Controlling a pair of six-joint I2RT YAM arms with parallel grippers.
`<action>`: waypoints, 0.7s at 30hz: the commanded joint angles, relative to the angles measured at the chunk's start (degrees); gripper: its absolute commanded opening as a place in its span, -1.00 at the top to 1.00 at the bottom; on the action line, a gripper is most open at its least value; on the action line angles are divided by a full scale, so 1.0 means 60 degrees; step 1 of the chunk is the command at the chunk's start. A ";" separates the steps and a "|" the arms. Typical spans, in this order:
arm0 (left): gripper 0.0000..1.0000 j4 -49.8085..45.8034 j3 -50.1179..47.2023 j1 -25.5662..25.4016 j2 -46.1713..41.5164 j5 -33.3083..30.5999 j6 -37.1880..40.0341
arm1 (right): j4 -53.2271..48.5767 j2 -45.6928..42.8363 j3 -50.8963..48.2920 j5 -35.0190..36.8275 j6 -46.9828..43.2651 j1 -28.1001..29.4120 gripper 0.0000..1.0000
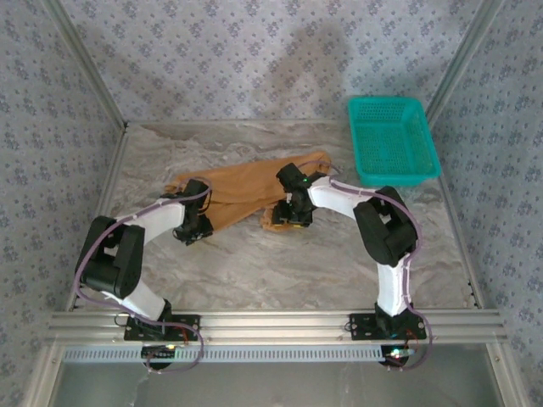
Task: Fold the inside-out t-shirt
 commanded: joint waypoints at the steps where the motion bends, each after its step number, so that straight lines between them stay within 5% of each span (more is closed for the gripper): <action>1: 0.47 0.2260 0.0008 -0.0099 0.0685 0.0685 0.0030 | -0.0099 0.0299 0.0318 0.0228 0.0095 0.0053 0.03; 7: 1.00 0.1539 0.0243 -0.0099 0.0123 0.0267 0.0095 | -0.0378 -0.0044 0.0341 0.0470 -0.0089 0.0056 0.81; 9: 1.00 0.1159 0.0378 -0.0099 -0.0178 0.0041 0.0157 | -0.0613 -0.0343 0.0367 0.0679 -0.0244 0.0055 1.00; 16: 1.00 -0.0381 0.1333 0.0143 -0.1921 -0.0577 0.0425 | -0.1277 -0.2129 0.0300 0.1414 -0.0735 -0.0278 1.00; 21: 1.00 -0.0961 0.2210 0.1281 -0.3843 -0.0286 0.0726 | -0.1591 -0.4002 0.0164 0.1339 -0.0734 -0.1276 1.00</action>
